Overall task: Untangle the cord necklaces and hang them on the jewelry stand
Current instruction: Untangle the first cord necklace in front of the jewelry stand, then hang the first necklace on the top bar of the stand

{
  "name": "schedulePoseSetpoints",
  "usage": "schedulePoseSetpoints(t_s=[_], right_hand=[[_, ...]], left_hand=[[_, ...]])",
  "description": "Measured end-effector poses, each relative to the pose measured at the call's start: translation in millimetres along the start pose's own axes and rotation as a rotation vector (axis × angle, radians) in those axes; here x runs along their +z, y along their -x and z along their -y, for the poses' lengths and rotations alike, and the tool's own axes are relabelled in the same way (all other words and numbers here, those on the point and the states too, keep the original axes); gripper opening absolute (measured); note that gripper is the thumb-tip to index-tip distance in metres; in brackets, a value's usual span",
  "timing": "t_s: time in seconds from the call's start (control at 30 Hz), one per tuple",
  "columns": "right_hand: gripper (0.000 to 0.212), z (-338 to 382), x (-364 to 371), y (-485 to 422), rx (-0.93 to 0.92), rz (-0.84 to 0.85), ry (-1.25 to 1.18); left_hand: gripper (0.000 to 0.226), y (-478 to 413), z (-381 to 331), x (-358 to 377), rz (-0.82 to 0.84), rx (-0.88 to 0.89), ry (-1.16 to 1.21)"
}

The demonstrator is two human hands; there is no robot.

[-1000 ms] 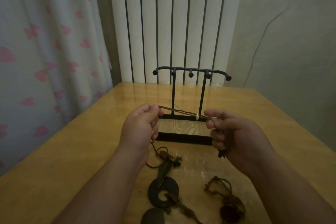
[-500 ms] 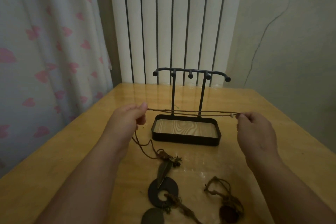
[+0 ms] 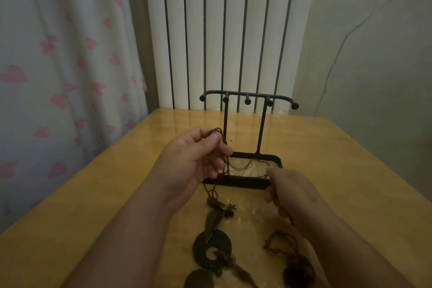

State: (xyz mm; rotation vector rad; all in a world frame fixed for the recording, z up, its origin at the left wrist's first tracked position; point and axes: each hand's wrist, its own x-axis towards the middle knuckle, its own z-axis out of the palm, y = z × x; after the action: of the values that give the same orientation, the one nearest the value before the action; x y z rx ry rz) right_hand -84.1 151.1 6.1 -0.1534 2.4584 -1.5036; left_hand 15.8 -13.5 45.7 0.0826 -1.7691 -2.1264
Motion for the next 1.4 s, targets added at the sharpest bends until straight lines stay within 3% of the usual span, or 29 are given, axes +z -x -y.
schedulePoseSetpoints(t_s=[0.1,0.23,0.43,0.53,0.63,0.7,0.8,0.9,1.1,1.4], right_hand=[[0.045,4.9,4.7,6.9,0.116,0.084,-0.239],[0.044,6.6,10.1,9.8,0.105,0.158,-0.385],[0.024,16.1,15.1,11.7,-0.005,0.254,-0.348],[0.026,20.8,16.0,8.7,-0.053,0.28,-0.229],[0.022,26.1,22.6,5.5,-0.096,0.343,-0.324],[0.03,28.6,27.3,5.2,-0.108,0.412,-0.369],[0.034,28.3,32.4,13.0,-0.231,0.507,-0.23],[0.01,28.2,32.5,18.0,-0.312,0.349,-0.059],[0.018,15.9,10.0,5.7,-0.226,0.207,-0.117],[0.037,19.7,-13.1,-7.2,-0.311,0.008,0.051]], left_hand=[[0.018,-1.3,-8.1,4.6,-0.007,0.05,-0.041],[0.026,-3.8,-15.6,6.4,0.054,0.087,-0.132],[0.029,-12.2,-34.8,15.2,0.055,0.092,-0.195],[0.033,-15.7,-44.9,16.8,0.081,0.105,-0.185],[0.036,-18.2,-51.5,21.7,0.114,0.111,-0.139],[0.036,-21.0,-54.7,26.0,0.125,0.104,-0.1],[0.037,-25.5,-58.7,33.2,0.132,0.104,-0.084],[0.039,-30.2,-66.3,34.9,0.117,0.132,-0.016],[0.036,-38.0,-84.5,19.8,-0.003,0.21,0.145],[0.042,-39.1,-89.4,7.6,-0.066,0.201,0.061]])
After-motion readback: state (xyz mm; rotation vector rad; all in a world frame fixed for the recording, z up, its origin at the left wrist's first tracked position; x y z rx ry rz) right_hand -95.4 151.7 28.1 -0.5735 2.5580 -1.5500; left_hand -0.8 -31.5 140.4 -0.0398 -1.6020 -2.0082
